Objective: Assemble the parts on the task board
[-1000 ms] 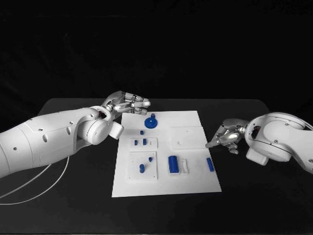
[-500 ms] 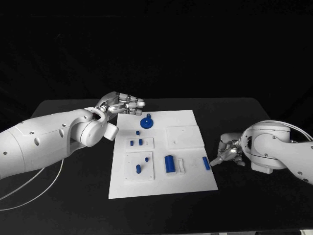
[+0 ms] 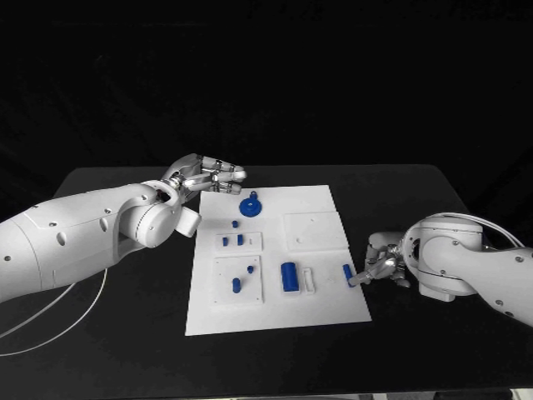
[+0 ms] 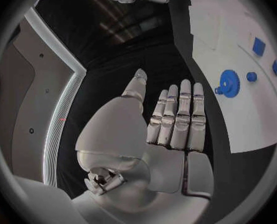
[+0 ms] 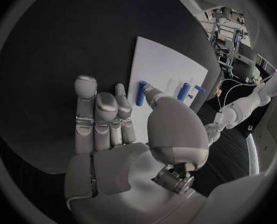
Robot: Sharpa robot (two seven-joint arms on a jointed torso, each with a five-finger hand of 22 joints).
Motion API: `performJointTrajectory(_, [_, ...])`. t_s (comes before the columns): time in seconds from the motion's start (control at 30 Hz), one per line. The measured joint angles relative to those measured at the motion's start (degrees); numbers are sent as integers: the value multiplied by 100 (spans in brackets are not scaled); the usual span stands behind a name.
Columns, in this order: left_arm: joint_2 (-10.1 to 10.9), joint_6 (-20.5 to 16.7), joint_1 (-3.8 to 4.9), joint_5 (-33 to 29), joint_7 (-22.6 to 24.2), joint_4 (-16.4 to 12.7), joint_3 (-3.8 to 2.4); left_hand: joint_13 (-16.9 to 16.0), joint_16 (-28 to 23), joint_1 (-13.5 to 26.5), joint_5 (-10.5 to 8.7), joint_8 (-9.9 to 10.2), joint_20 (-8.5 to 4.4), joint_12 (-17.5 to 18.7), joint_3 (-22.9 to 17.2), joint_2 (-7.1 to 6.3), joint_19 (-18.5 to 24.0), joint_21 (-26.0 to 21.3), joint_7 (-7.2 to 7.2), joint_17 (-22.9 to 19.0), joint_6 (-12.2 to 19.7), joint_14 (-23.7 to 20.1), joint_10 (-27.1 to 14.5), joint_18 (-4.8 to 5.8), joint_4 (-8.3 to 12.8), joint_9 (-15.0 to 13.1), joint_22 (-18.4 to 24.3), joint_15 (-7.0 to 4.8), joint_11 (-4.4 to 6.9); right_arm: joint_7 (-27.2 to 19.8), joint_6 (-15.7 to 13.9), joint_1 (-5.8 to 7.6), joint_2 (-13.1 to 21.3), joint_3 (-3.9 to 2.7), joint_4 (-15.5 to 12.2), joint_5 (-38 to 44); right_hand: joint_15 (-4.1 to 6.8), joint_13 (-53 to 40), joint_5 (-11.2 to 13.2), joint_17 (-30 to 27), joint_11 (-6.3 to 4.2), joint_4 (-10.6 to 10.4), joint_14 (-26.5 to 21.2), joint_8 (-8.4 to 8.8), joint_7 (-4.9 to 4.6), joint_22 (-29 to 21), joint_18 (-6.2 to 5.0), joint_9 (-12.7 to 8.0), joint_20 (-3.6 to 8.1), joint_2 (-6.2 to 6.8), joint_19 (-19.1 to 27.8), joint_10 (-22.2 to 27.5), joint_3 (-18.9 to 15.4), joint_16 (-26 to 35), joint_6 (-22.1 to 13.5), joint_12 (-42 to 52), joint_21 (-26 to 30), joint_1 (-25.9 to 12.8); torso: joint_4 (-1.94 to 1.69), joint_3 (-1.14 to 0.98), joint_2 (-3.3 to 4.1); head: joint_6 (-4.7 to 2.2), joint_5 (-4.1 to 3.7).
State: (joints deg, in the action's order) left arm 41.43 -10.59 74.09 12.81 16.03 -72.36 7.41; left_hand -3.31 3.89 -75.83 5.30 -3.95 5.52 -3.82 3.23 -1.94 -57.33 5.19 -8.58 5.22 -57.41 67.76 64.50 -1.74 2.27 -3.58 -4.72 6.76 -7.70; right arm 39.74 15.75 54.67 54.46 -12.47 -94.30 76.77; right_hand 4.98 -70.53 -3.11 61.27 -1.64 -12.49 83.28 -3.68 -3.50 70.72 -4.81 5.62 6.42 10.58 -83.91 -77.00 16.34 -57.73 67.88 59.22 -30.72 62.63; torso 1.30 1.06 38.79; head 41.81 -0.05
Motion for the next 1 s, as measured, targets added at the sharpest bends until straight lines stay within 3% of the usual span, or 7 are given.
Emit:
performJointTrajectory(0.47, [20, 2, 0, 1, -6, 0, 0, 0, 0, 0, 0, 0, 0, 0, 0, 0, 0, 0, 0, -1, 0, 0, 0, 0, 0, 0, -1, 0, 0, 11, -284, -20, -80, 1, 13, -39, 0, -6, 0, 5, 0, -39, 0, -1, 1, 0, 0, -9, 0, 6, 0, 0, 29, 11, 0, 0, -24, 6, -4, 4, 0, 32, 37])
performJointTrajectory(0.77, [24, 4, 0, 1, -11, 0, 1, 0, 0, 0, 0, 0, 0, 0, 0, -1, 0, 0, 0, -1, 0, 0, 0, 0, 0, 0, -1, 0, 0, 44, -369, -24, -156, 5, 48, 124, 0, -13, 0, 5, 1, 69, 0, -19, 59, 1, 0, 17, 0, 6, 0, -1, 157, 27, 94, 0, -24, 6, 1, 3, 0, 40, 59])
performJointTrajectory(1.0, [27, 7, 0, 1, -19, 0, 1, 0, 0, -1, 0, 0, 0, 0, 0, -1, 0, 0, 0, -1, 0, 0, 0, 1, 0, 0, 4, 0, 0, 44, -399, -23, -161, 5, 41, 320, 0, -13, 0, 4, -20, 85, 0, -14, 59, -10, 0, 26, 0, 77, 0, -21, 173, 27, 93, 0, -24, -65, -1, 3, 0, 44, 71])
